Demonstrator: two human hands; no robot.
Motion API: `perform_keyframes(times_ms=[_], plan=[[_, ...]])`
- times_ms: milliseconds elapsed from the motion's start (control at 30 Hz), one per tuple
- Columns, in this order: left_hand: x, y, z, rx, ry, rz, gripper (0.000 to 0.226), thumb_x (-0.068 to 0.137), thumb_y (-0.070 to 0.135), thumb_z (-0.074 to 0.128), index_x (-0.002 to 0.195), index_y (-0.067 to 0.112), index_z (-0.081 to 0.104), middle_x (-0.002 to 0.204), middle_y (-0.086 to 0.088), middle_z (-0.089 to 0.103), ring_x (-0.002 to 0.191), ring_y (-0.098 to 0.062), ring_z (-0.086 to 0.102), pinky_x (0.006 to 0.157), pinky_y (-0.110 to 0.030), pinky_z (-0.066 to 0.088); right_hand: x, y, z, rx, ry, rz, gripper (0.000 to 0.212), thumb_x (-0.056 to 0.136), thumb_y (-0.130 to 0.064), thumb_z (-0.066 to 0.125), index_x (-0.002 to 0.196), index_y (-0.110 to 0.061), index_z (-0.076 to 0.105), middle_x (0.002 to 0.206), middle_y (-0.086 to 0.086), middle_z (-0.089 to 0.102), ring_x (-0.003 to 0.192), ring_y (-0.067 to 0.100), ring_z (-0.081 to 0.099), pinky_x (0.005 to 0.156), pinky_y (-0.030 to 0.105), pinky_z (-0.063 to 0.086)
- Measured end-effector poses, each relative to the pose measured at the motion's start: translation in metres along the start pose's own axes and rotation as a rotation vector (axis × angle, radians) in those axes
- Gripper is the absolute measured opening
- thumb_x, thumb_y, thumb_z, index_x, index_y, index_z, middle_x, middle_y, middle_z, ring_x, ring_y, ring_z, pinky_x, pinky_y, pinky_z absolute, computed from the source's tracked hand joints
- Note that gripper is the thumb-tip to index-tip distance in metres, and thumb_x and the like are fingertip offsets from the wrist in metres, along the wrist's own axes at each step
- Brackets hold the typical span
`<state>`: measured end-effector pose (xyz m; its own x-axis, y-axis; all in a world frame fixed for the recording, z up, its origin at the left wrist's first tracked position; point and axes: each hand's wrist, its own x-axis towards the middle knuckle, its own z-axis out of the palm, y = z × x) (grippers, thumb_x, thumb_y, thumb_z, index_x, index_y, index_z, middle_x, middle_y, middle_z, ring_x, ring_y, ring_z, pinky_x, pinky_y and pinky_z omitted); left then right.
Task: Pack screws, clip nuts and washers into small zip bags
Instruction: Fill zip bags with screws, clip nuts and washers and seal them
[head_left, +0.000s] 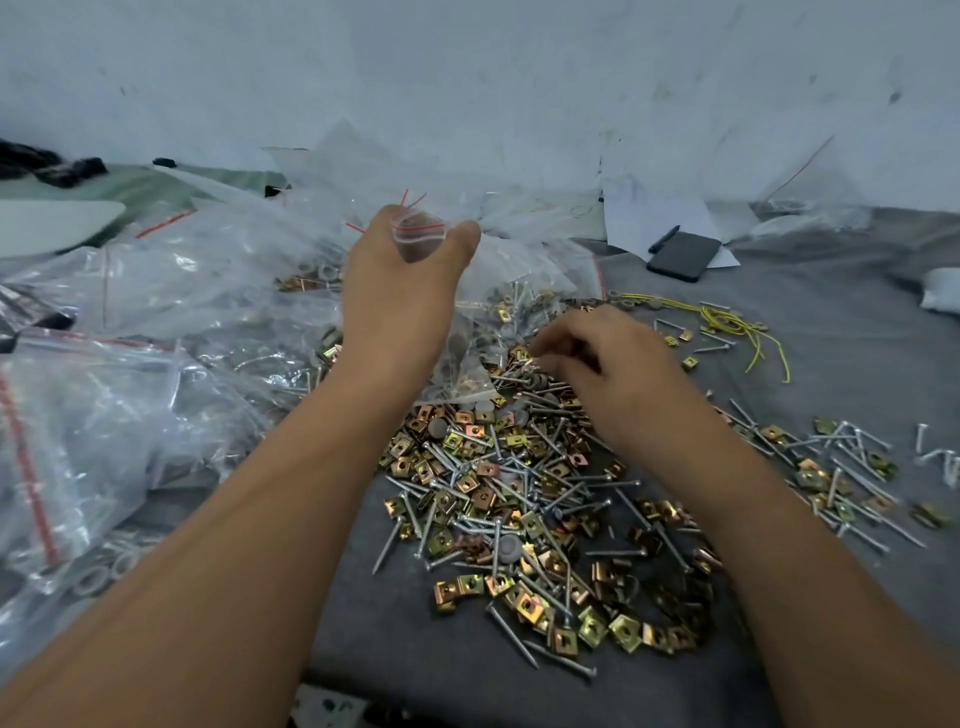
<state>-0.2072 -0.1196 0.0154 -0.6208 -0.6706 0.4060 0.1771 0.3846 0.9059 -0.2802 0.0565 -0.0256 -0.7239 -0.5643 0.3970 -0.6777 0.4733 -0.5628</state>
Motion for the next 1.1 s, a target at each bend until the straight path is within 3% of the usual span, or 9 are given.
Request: perform_keyframes(times_ms=[67,167,333,533,667,767,867,1000,1100], plan=[[0.000,0.001,0.000,-0.006,0.005,0.000,0.035,0.095,0.041,0.073,0.108,0.009,0.067,0.102,-0.010,0.075,0.096,-0.025,0.069,0.083,-0.036,0.055,-0.002,-0.003,0.006,-0.097,-0.131,-0.030,0.023,0.103,-0.015,0.061,0.112,-0.035,0.069,0.107,-0.009,0.051,0.092,0.000,0.053,0.075,0.017,0.041],[0.000,0.001,-0.001,-0.014,-0.003,-0.008,0.036,0.096,0.041,0.073,0.109,0.009,0.066,0.103,-0.011,0.074,0.095,-0.024,0.068,0.079,-0.031,0.054,-0.005,-0.006,0.014,-0.300,-0.276,-0.077,0.039,0.102,-0.005,0.053,0.122,-0.036,0.066,0.107,-0.004,0.042,0.099,0.015,0.047,0.083,0.030,0.041],[-0.001,0.003,-0.002,-0.031,-0.002,-0.013,0.036,0.096,0.040,0.073,0.110,0.008,0.066,0.103,-0.012,0.074,0.094,-0.024,0.067,0.073,-0.022,0.051,-0.003,-0.010,0.012,-0.432,-0.354,-0.066,0.039,0.103,-0.011,0.056,0.133,-0.034,0.063,0.114,-0.002,0.042,0.112,0.023,0.046,0.095,0.036,0.043],[-0.003,0.003,-0.002,-0.037,-0.026,-0.007,0.036,0.097,0.038,0.073,0.113,0.007,0.064,0.106,-0.014,0.074,0.098,-0.027,0.068,0.070,-0.024,0.052,-0.003,-0.011,0.012,-0.361,-0.315,-0.058,0.023,0.105,-0.018,0.055,0.115,-0.033,0.068,0.108,-0.004,0.040,0.102,0.018,0.043,0.090,0.033,0.042],[-0.005,0.003,-0.001,-0.019,-0.054,-0.012,0.036,0.096,0.040,0.073,0.113,0.009,0.065,0.107,-0.011,0.075,0.101,-0.024,0.070,0.082,-0.029,0.054,-0.002,-0.009,0.015,-0.306,-0.276,-0.034,0.017,0.103,-0.016,0.058,0.109,-0.030,0.064,0.110,-0.004,0.043,0.102,0.016,0.046,0.085,0.030,0.039],[-0.005,0.003,-0.001,-0.014,-0.067,-0.028,0.038,0.096,0.041,0.073,0.114,0.009,0.065,0.108,-0.011,0.075,0.102,-0.025,0.070,0.088,-0.035,0.055,-0.003,-0.004,0.012,-0.171,-0.209,0.007,0.014,0.104,-0.019,0.059,0.104,-0.033,0.060,0.107,-0.009,0.046,0.097,0.008,0.049,0.077,0.018,0.037],[-0.005,0.004,-0.002,-0.046,-0.076,-0.053,0.035,0.095,0.040,0.074,0.114,0.011,0.067,0.106,-0.007,0.077,0.100,-0.021,0.072,0.084,-0.035,0.054,-0.005,-0.002,0.003,0.057,-0.046,0.011,0.010,0.103,-0.021,0.061,0.103,-0.031,0.064,0.101,-0.014,0.054,0.089,-0.003,0.054,0.073,0.008,0.042],[-0.006,0.008,-0.004,-0.199,-0.186,-0.133,0.019,0.098,0.033,0.073,0.106,0.016,0.071,0.100,0.001,0.080,0.103,-0.015,0.075,0.099,-0.044,0.055,-0.003,-0.009,-0.018,0.672,0.098,0.096,0.015,0.103,-0.013,0.062,0.107,-0.024,0.071,0.084,-0.012,0.066,0.074,0.007,0.059,0.073,0.022,0.052],[-0.007,0.014,-0.002,-0.400,-0.359,-0.183,0.015,0.103,0.025,0.061,0.095,0.015,0.068,0.100,-0.005,0.076,0.103,-0.020,0.072,0.096,-0.047,0.053,-0.003,-0.015,-0.036,1.192,0.094,0.066,0.016,0.099,-0.002,0.062,0.111,-0.007,0.070,0.084,-0.001,0.063,0.074,0.010,0.057,0.073,0.027,0.051]])
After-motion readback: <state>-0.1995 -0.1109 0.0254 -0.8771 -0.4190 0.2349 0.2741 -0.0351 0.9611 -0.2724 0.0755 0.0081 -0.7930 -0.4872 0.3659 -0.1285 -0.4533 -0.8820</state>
